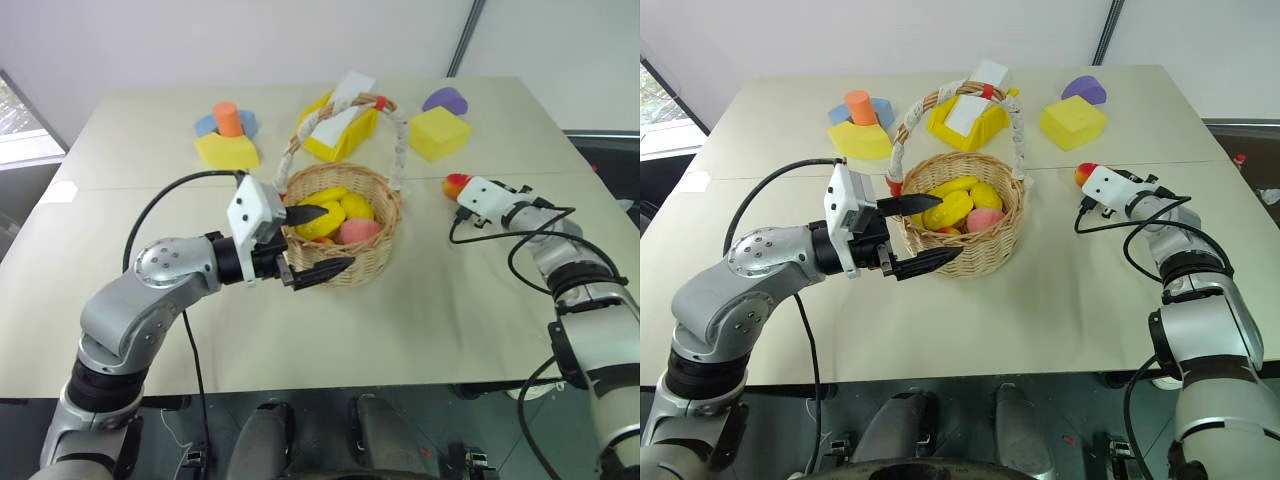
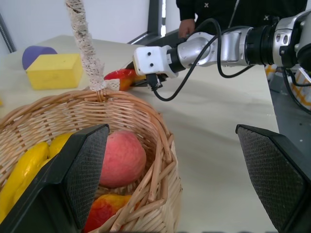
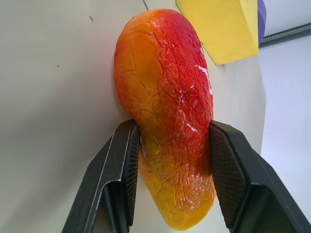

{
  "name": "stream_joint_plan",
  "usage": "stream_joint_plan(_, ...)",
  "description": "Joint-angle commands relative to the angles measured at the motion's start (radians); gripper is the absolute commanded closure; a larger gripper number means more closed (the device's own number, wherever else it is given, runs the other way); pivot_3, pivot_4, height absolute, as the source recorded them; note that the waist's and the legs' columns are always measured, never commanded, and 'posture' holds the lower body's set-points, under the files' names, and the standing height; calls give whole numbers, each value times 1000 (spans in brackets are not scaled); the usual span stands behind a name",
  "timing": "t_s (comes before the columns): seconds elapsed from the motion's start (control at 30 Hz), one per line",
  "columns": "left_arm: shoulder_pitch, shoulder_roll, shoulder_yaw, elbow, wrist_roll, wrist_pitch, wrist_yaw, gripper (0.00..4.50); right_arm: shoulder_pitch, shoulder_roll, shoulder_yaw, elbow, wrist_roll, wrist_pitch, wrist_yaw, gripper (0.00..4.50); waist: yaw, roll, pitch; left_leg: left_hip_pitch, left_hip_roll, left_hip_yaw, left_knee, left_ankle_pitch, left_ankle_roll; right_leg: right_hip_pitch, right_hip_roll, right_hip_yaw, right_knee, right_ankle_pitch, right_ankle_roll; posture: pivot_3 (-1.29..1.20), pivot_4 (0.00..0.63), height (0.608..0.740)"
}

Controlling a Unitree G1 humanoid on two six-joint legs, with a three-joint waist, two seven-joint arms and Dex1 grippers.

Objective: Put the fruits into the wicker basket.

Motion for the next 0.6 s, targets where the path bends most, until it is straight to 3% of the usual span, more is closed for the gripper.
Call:
stream_joint_plan(0.03, -19, -4, 16, -21, 2, -30, 6, 0, 8, -49, -3, -65, -18, -34, -29, 2614, 1, 0, 0, 0, 0, 0, 0, 0, 0, 0, 0, 0, 0, 0, 0, 0, 150, 740)
stream_joint_plan(0.13, -6, 8, 42, -19, 5, -43, 6, 0, 88, -118, -56, -233, 34, -56, 46, 2614, 3, 0, 0, 0, 0, 0, 0, 0, 0, 0, 0, 0, 0, 0, 0, 0, 150, 740)
stream_joint_plan(0.23, 23, 39, 110, 6, -8, -71, -20, 0, 297, -225, -162, -602, 187, -16, 232, 2614, 9, 0, 0, -1, 0, -1, 0, 0, 0, 0, 0, 0, 0, 0, 0, 0, 150, 740)
stream_joint_plan(0.43, 99, 108, 235, 106, -32, -142, -133, 0, 740, -346, -440, -1395, 661, 350, 547, 2614, -1, 4, 0, 1, 2, -2, -1, -4, 7, 1, 0, -1, 0, 0, 0, 0, 150, 740)
stream_joint_plan(0.53, 112, 132, 252, 153, -25, -169, -172, 0, 785, -350, -494, -1623, 824, 533, 580, 2614, -1, 3, 0, 3, 3, -2, 0, -4, 7, 3, 1, -1, 2, 0, 0, 0, 150, 740)
stream_joint_plan(0.6, 119, 146, 251, 171, -20, -184, -197, 0, 720, -317, -465, -1721, 896, 620, 555, 2614, 2, 3, 0, 6, 3, -2, 0, -4, 7, 6, 1, -1, 2, 0, 0, 0, 150, 740)
